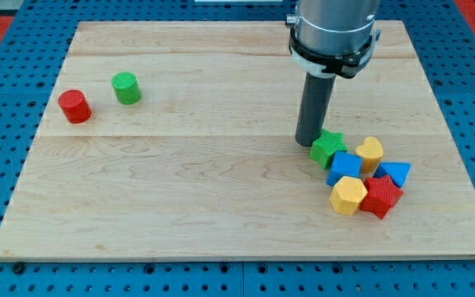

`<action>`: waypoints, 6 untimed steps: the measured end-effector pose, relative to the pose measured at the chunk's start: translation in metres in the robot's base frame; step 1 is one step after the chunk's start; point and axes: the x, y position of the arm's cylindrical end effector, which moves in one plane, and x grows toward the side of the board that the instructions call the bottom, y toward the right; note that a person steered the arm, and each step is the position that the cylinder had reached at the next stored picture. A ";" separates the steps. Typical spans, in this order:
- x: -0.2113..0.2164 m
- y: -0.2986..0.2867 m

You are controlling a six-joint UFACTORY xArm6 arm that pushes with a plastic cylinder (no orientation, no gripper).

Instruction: Keep the green circle to the right of the red circle

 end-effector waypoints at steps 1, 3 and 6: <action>-0.011 -0.007; -0.159 -0.034; -0.237 -0.253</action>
